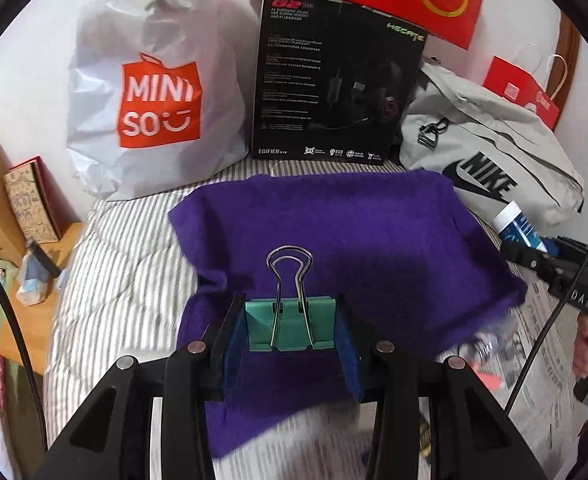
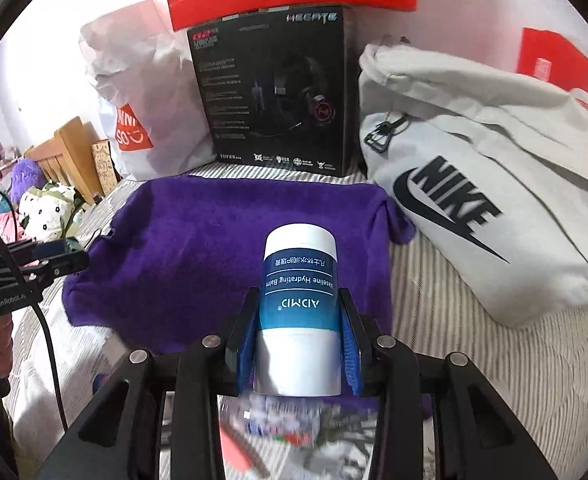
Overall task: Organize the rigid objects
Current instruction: 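Carry clip and jar onto the purple towel and open both grippers, then grasp the white charger plug with the left gripper while the right grasps the watermelon-label bottle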
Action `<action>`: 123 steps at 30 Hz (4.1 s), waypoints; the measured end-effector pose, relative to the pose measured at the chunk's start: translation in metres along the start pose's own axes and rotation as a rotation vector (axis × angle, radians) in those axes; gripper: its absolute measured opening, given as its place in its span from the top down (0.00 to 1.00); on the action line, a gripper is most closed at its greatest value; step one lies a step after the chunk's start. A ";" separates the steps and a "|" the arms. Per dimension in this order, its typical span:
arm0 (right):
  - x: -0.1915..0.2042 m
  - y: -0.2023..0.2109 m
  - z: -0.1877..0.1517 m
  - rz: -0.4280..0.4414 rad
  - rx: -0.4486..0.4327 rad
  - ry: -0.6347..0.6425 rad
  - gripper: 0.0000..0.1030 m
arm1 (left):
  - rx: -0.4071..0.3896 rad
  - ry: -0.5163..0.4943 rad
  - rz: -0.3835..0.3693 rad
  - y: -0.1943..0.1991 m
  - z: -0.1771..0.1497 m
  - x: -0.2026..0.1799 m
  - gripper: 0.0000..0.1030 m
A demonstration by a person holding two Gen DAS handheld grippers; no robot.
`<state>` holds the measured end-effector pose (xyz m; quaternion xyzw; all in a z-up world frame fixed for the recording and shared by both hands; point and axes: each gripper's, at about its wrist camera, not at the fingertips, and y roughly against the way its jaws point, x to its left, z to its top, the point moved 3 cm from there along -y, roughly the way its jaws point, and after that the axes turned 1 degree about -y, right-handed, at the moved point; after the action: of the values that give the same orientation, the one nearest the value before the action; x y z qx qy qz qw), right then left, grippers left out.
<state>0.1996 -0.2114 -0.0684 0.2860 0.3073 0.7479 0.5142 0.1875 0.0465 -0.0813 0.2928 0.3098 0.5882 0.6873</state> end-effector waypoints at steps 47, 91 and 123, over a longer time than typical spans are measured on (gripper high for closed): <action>0.000 -0.127 0.042 -0.013 0.271 0.113 0.54 | 0.229 -0.093 0.051 -0.123 0.041 -0.008 0.36; -0.016 0.049 -0.116 0.010 0.117 -0.150 0.39 | 0.167 -0.211 -0.002 -0.018 -0.081 -0.059 0.43; 0.012 -0.033 -0.082 -0.103 0.162 -0.176 0.13 | 0.140 -0.133 -0.093 -0.008 -0.094 -0.051 0.59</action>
<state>0.1545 -0.2042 -0.1451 0.3751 0.3346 0.6653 0.5521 0.1139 -0.0011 -0.1428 0.3640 0.3169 0.5119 0.7107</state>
